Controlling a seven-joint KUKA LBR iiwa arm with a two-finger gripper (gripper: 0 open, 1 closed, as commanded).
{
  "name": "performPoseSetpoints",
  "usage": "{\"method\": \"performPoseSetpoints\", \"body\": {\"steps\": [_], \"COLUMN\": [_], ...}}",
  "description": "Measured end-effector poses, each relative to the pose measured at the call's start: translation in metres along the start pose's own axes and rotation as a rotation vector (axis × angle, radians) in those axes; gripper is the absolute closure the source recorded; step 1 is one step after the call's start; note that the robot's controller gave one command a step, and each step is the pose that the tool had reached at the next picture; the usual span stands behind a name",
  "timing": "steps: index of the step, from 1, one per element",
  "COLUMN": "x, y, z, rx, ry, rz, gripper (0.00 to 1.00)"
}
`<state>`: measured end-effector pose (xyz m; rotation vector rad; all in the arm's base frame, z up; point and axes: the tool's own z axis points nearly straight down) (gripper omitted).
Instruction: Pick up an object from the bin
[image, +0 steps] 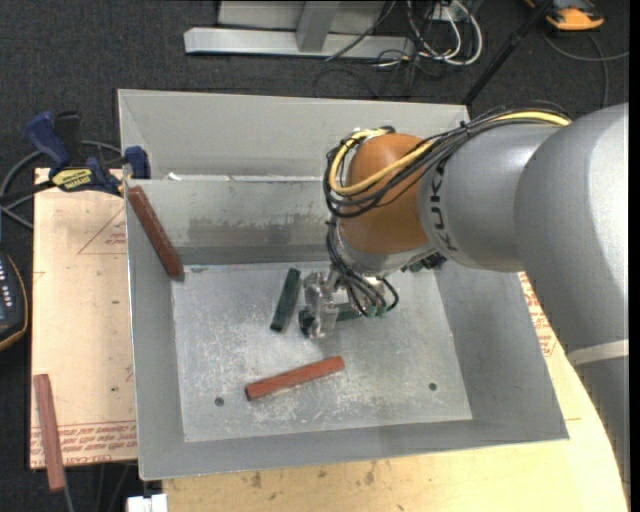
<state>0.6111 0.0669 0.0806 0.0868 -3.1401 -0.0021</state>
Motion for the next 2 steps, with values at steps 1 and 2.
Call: {"method": "performPoseSetpoints", "body": {"steps": [1,2], "x": [-0.013,0.004], "y": [0.009,0.025], "z": [-0.065,-0.15], "rx": [-0.001,-0.001], "ry": [-0.011,-0.011], "rz": [0.008,0.015], "gripper": [1.0,1.0]}}
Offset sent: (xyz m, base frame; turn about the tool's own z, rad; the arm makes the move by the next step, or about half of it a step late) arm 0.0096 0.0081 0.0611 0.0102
